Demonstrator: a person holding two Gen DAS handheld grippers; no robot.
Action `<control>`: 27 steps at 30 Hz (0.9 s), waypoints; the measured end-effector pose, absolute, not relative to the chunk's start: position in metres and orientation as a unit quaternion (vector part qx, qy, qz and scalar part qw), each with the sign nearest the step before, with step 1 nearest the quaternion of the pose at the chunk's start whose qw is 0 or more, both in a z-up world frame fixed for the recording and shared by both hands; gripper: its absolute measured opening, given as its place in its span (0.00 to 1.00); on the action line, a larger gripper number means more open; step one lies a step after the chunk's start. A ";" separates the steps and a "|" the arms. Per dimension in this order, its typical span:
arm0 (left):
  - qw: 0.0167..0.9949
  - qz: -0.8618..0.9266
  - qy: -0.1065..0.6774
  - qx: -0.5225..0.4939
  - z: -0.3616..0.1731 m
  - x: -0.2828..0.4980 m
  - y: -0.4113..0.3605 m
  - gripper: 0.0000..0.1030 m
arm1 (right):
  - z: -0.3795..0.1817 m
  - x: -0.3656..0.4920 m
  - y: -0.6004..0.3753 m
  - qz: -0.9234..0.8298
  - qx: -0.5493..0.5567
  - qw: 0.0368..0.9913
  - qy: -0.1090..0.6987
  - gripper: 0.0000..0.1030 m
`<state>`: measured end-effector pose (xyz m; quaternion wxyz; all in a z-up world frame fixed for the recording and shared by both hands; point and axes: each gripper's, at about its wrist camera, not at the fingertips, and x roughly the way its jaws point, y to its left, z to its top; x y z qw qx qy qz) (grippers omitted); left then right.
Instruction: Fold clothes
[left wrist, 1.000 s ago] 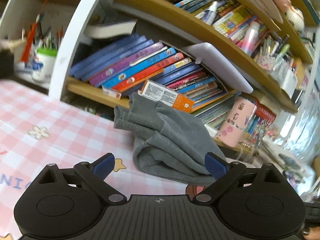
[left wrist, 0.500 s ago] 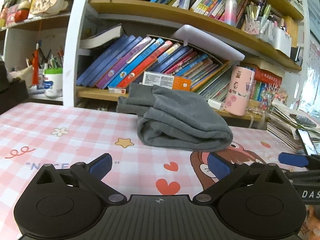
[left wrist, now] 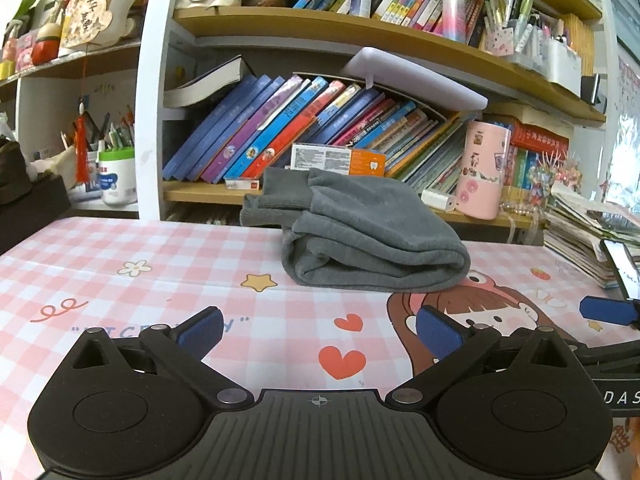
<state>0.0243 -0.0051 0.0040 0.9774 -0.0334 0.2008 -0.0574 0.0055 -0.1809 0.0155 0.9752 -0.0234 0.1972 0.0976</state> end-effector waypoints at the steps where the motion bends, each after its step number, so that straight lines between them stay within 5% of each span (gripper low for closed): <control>1: 0.977 -0.057 0.202 -0.032 0.004 0.024 -0.005 1.00 | 0.015 0.006 -0.181 0.097 -0.023 0.975 0.199 1.00; 27: 0.977 -0.055 0.203 -0.024 0.004 0.024 -0.006 1.00 | 0.013 0.010 -0.179 0.094 -0.025 0.972 0.213 1.00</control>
